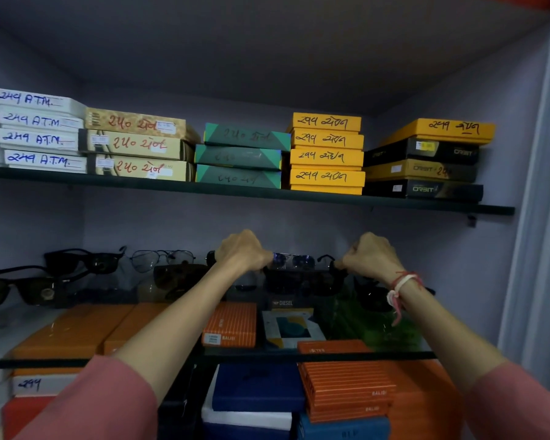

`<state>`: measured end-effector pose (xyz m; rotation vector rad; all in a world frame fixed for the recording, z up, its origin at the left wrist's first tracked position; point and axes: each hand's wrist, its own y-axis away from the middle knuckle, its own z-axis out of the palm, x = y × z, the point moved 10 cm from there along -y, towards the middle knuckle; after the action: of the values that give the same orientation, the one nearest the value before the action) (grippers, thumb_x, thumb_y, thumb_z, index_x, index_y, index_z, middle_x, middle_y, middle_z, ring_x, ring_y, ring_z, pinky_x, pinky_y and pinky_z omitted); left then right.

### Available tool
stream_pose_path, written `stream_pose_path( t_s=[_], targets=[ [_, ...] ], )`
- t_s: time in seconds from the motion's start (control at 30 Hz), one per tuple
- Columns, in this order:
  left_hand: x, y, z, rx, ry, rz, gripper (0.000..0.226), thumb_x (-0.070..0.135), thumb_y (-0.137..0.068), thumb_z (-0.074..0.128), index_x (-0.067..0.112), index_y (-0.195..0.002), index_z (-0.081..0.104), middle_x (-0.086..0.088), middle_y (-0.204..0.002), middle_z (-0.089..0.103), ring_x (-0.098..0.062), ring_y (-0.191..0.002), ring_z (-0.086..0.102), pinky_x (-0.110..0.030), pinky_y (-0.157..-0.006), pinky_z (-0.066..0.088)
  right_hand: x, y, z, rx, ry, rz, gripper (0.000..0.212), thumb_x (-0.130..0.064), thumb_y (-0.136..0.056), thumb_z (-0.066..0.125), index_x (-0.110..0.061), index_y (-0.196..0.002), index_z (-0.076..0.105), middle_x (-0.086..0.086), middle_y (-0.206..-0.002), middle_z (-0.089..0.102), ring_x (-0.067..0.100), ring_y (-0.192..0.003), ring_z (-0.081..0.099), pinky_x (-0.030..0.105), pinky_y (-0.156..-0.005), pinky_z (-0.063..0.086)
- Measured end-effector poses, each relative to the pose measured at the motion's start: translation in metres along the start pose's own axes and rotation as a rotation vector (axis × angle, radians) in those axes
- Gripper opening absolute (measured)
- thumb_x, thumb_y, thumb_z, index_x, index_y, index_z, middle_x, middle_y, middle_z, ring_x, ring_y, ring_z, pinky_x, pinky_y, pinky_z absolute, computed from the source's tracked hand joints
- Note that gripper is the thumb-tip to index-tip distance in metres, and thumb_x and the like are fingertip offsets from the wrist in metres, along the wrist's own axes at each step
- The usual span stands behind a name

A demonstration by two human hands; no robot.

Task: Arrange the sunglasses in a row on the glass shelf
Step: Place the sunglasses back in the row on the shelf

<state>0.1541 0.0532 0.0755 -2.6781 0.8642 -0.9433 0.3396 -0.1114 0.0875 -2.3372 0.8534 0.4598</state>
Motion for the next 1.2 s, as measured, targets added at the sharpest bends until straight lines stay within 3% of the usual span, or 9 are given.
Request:
stream_pose_path(
  t_s=[0.17,0.5,0.6,0.67,0.77,0.87,1.03,1.13,1.2],
  targets=[
    [-0.004,-0.006,0.023,-0.063,-0.003,-0.042,0.038,0.027,-0.081,0.065,0.014,-0.052,0.044,0.002,-0.05,0.042,-0.016,-0.045,0.04,-0.024,-0.046,0.031,0.014,-0.007,0.016,-0.023,0.039,0.005,0.036,-0.024,-0.068,0.079,-0.013,-0.048,0.051,0.001,-0.047,0.052,0.019,-0.052,0.055,0.024,-0.049,0.043],
    [-0.008,-0.014,0.042,-0.123,-0.027,-0.046,0.028,0.034,-0.075,0.071,0.015,-0.058,0.06,0.002,-0.059,0.062,-0.014,-0.053,0.056,-0.023,-0.046,0.041,0.013,-0.018,0.036,-0.123,0.183,0.022,0.039,-0.025,-0.072,0.072,-0.015,-0.048,0.043,-0.001,-0.051,0.047,0.016,-0.048,0.047,0.024,-0.047,0.039],
    [-0.019,-0.015,0.037,-0.158,-0.042,-0.04,0.038,0.048,-0.075,0.07,0.017,-0.055,0.063,0.005,-0.053,0.062,-0.013,-0.053,0.057,-0.024,-0.049,0.043,0.004,-0.015,0.038,-0.176,0.337,0.044,0.039,-0.04,-0.073,0.073,-0.017,-0.055,0.047,-0.001,-0.062,0.053,0.021,-0.066,0.056,0.032,-0.071,0.049],
    [-0.032,-0.017,0.022,-0.098,-0.071,-0.039,0.048,0.057,-0.075,0.068,0.013,-0.058,0.06,0.002,-0.055,0.057,-0.017,-0.055,0.057,-0.024,-0.051,0.042,-0.011,-0.014,0.029,-0.088,0.466,0.033,0.04,-0.05,-0.074,0.07,-0.019,-0.061,0.05,-0.001,-0.068,0.055,0.024,-0.074,0.055,0.04,-0.093,0.041],
    [-0.061,-0.017,-0.013,0.087,-0.203,-0.044,0.05,0.054,-0.076,0.07,0.005,-0.083,0.067,-0.007,-0.079,0.066,-0.026,-0.082,0.067,-0.03,-0.063,0.047,-0.051,-0.008,0.022,0.065,0.471,-0.038,0.039,-0.055,-0.076,0.067,-0.016,-0.079,0.065,0.005,-0.083,0.065,0.027,-0.086,0.062,0.044,-0.1,0.035],
    [-0.092,-0.015,-0.037,0.159,-0.369,-0.074,0.054,0.053,-0.074,0.073,0.007,-0.103,0.068,-0.009,-0.103,0.07,-0.028,-0.097,0.067,-0.033,-0.07,0.049,-0.092,0.0,0.034,0.107,0.378,-0.118,0.042,-0.05,-0.078,0.068,-0.012,-0.097,0.069,0.01,-0.101,0.071,0.031,-0.099,0.066,0.041,-0.096,0.041],
    [-0.14,-0.018,-0.054,0.107,-0.45,-0.151,0.086,0.06,-0.071,0.071,0.01,-0.135,0.043,-0.015,-0.135,0.047,-0.035,-0.124,0.049,-0.042,-0.09,0.049,-0.146,0.009,0.089,-0.068,0.161,-0.21,0.027,-0.032,-0.078,0.069,-0.01,-0.092,0.075,0.01,-0.1,0.073,0.031,-0.094,0.068,0.036,-0.079,0.056],
    [-0.152,-0.026,-0.047,-0.053,-0.394,-0.087,0.077,0.058,-0.079,0.064,0.016,-0.139,0.04,-0.013,-0.14,0.047,-0.034,-0.127,0.048,-0.042,-0.096,0.047,-0.17,0.006,0.128,-0.219,0.083,-0.257,0.025,-0.025,-0.08,0.069,-0.011,-0.099,0.076,0.01,-0.106,0.074,0.029,-0.099,0.068,0.04,-0.087,0.057],
    [-0.157,-0.029,-0.041,-0.155,-0.366,-0.047,0.063,0.05,-0.084,0.063,0.016,-0.136,0.048,-0.009,-0.136,0.057,-0.028,-0.121,0.056,-0.038,-0.096,0.05,-0.182,0.006,0.153,-0.327,0.084,-0.29,0.043,-0.025,-0.082,0.07,-0.015,-0.124,0.067,0.01,-0.122,0.069,0.028,-0.11,0.064,0.038,-0.094,0.054]
  ],
)
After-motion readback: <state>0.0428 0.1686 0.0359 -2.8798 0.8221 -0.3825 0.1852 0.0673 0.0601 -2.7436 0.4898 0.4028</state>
